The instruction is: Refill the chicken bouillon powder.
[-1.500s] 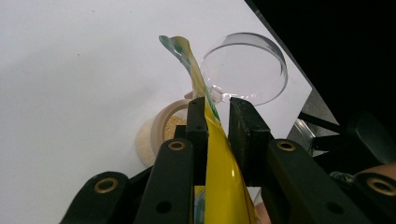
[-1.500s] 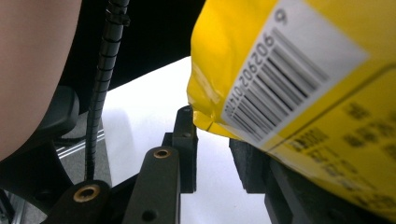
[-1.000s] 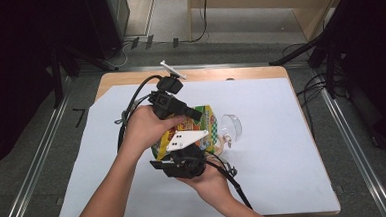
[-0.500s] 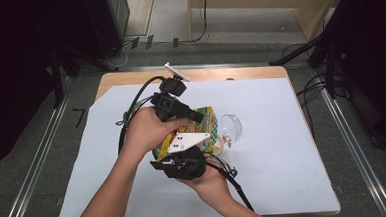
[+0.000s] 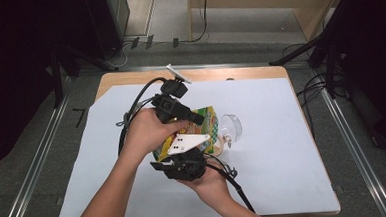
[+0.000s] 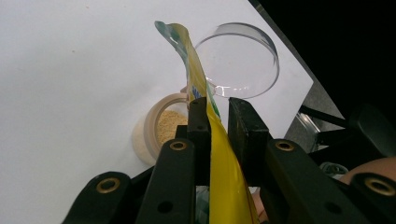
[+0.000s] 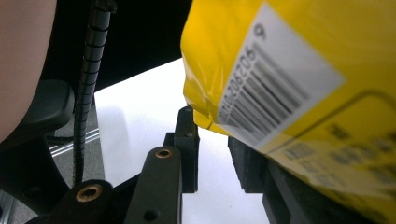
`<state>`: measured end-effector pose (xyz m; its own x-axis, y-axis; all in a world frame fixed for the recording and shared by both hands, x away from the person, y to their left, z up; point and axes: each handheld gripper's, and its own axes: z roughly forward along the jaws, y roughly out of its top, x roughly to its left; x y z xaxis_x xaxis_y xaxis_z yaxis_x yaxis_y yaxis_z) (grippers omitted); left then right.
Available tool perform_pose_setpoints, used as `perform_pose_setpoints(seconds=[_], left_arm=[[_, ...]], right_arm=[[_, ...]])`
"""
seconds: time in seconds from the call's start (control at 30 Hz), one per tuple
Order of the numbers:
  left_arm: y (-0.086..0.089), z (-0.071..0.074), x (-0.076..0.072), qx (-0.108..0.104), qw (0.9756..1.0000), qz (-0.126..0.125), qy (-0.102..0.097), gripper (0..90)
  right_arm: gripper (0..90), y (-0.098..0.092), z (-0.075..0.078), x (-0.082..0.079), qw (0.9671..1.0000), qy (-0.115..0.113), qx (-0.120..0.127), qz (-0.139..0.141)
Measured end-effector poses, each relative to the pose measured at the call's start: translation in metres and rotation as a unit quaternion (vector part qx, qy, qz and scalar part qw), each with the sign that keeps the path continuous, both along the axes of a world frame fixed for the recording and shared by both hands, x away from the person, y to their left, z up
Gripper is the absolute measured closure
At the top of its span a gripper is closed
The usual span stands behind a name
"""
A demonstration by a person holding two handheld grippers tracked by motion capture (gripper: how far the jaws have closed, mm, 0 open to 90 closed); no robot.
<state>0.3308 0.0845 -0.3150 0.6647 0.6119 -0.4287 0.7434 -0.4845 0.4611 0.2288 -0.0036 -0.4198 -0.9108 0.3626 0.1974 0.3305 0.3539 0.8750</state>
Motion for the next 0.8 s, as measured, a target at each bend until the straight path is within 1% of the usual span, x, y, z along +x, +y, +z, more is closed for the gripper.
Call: perform_pose_setpoints(seconds=[0.07,0.17,0.23,0.3,0.53,0.8], left_arm=[[0.000,0.000,0.000,-0.001,1.0000,-0.001,0.000,79.6],[0.000,0.000,0.001,-0.005,1.0000,0.002,-0.001,79.4],[0.001,0.000,0.002,-0.008,1.0000,0.001,-0.002,78.1],[0.001,0.000,0.004,-0.010,0.9999,0.006,-0.001,77.6],[0.003,-0.002,0.010,-0.009,0.9999,0.011,0.007,77.8],[0.003,-0.002,0.009,-0.010,0.9999,0.010,0.005,77.6]], right_arm=[[74.4,0.000,0.000,0.000,1.0000,0.000,0.000,0.000],[74.1,-0.001,0.001,0.000,1.0000,0.008,0.002,-0.002],[74.0,-0.001,0.003,0.001,1.0000,0.009,0.003,-0.001],[73.7,-0.001,0.005,0.001,0.9999,0.012,0.003,-0.001],[73.2,0.000,0.007,0.004,0.9997,0.024,0.002,-0.001],[72.6,0.000,0.007,0.004,0.9997,0.024,0.000,-0.001]])
